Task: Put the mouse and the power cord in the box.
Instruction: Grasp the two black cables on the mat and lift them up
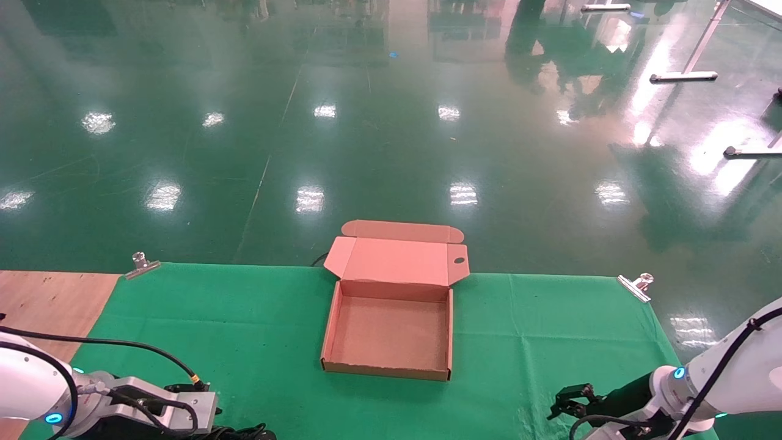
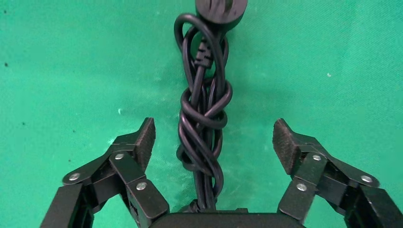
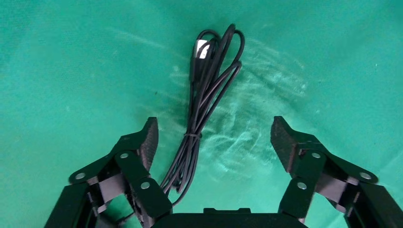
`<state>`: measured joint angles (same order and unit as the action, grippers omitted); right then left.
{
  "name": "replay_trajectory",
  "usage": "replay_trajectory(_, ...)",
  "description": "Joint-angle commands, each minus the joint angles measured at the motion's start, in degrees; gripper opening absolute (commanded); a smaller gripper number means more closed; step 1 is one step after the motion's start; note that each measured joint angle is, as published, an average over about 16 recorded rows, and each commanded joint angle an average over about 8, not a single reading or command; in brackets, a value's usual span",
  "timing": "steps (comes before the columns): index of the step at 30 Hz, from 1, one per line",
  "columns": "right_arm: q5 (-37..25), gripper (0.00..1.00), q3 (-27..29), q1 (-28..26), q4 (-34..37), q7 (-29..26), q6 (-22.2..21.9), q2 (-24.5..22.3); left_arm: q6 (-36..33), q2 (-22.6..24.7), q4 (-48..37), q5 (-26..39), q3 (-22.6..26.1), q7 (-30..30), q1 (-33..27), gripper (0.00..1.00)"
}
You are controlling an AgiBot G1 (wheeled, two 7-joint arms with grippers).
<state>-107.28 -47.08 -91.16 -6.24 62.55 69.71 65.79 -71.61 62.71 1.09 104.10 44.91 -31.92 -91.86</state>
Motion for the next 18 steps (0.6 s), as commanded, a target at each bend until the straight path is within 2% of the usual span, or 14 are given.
replay_trajectory(1, 0.0, 0.00, 0.0, -0.4, 0.7, 0.6, 0.1, 0.0, -0.2, 0.1, -0.2, 0.0, 0.0, -0.1, -0.1, 0.00)
replay_trajectory(18, -0.2, 0.00, -0.1, -0.5, 4.4, 2.9, 0.5, 0.4, -0.3, -0.5, -1.1, -0.4, -0.3, -0.8, 1.1, 0.00)
